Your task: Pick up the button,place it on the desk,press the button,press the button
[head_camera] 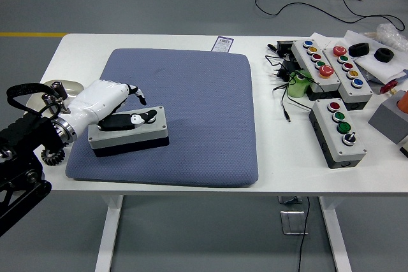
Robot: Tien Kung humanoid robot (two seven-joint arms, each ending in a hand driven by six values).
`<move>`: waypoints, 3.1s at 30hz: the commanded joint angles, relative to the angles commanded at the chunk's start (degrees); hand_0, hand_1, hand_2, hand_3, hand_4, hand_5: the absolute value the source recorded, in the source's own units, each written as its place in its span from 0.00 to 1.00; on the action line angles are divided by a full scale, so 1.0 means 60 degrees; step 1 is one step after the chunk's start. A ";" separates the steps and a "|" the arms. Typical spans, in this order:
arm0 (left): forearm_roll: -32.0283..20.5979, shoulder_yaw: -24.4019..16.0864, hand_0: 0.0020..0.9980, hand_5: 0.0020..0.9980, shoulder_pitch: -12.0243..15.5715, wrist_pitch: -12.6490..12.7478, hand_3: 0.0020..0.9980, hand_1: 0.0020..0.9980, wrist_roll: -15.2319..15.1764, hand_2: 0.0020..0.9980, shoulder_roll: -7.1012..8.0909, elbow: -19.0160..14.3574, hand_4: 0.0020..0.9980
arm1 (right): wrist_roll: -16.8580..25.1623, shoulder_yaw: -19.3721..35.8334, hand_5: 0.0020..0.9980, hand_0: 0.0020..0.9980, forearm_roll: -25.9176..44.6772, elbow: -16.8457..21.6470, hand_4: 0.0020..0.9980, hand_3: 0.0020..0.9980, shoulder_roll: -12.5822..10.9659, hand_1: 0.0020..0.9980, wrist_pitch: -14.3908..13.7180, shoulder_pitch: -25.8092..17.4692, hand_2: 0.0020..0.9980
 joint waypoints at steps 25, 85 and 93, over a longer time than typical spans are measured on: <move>0.0242 0.0698 0.00 1.00 -0.0347 -0.0874 0.57 0.00 0.0400 0.00 -0.0312 0.0809 0.74 | -0.0012 0.0015 0.17 0.67 -0.0010 0.0000 0.31 0.62 0.0014 0.66 0.0010 -0.0036 0.68; -1.2182 -0.4209 0.72 1.00 0.1392 0.0406 0.83 0.77 -0.1422 0.81 -0.1637 0.2657 0.71 | 0.0030 0.0039 0.17 0.67 -0.0045 0.0000 0.31 0.62 0.0027 0.66 0.0008 -0.0014 0.68; -1.2084 -0.4159 0.73 1.00 0.1375 0.0249 0.81 0.77 -0.1419 0.80 -0.1655 0.2677 0.71 | 0.0025 0.0108 0.17 0.67 -0.0045 0.0000 0.31 0.62 0.0028 0.66 0.0010 -0.0013 0.68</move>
